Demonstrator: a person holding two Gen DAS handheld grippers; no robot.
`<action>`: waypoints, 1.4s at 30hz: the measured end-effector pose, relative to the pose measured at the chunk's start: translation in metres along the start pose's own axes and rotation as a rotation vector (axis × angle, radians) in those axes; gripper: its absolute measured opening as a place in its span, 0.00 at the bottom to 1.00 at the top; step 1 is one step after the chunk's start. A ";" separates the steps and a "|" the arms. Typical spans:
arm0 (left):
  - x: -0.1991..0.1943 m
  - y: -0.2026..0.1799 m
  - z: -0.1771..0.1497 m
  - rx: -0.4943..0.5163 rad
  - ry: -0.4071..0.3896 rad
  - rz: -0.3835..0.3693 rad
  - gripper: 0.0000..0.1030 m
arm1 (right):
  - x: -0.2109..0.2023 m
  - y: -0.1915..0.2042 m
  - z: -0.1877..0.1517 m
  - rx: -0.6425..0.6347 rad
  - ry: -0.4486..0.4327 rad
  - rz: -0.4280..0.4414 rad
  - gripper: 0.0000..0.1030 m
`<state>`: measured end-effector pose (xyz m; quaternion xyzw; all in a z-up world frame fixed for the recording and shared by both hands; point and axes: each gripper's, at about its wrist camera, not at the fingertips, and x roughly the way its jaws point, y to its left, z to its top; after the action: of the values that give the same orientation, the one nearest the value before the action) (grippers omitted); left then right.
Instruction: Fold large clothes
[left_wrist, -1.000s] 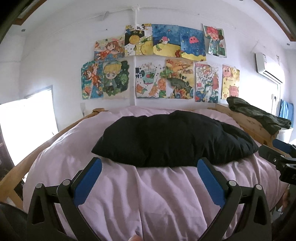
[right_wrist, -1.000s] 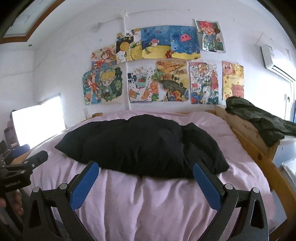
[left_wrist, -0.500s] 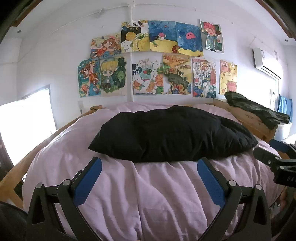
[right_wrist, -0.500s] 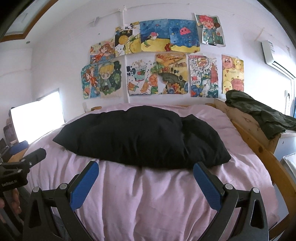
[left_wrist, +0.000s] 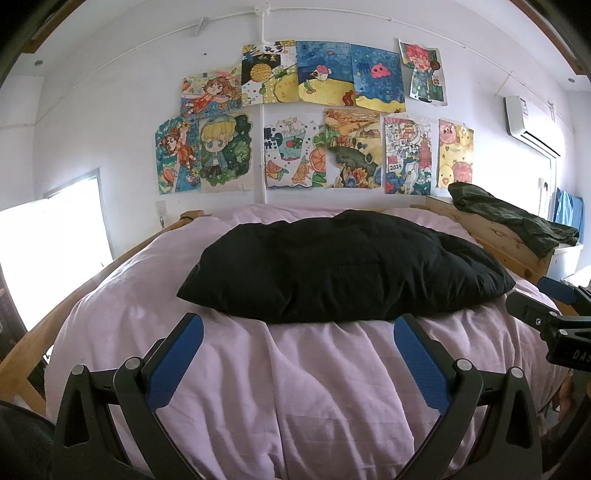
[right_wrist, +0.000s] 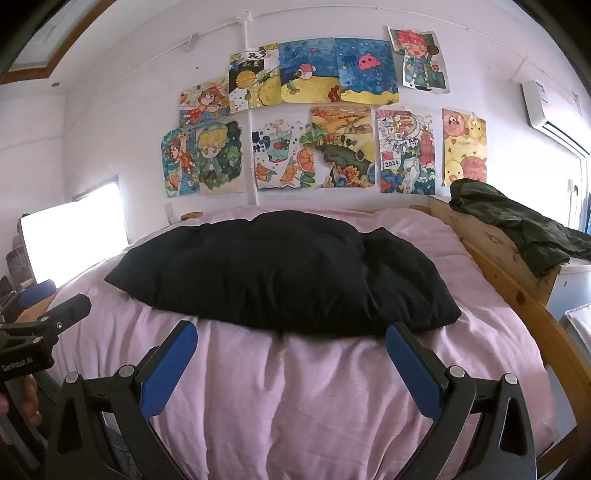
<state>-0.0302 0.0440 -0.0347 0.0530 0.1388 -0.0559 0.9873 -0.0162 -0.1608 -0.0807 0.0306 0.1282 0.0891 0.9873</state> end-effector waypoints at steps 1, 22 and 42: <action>0.000 0.000 0.000 0.000 0.000 0.001 0.99 | 0.000 0.000 0.000 -0.001 0.000 0.000 1.00; 0.000 -0.003 -0.001 0.002 0.001 0.004 0.99 | 0.000 0.000 0.000 0.002 -0.001 -0.002 1.00; 0.000 0.002 -0.001 0.005 0.002 -0.001 0.99 | -0.001 0.001 0.000 0.004 -0.001 -0.003 1.00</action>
<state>-0.0297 0.0460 -0.0353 0.0555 0.1398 -0.0568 0.9870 -0.0170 -0.1595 -0.0806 0.0323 0.1277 0.0876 0.9874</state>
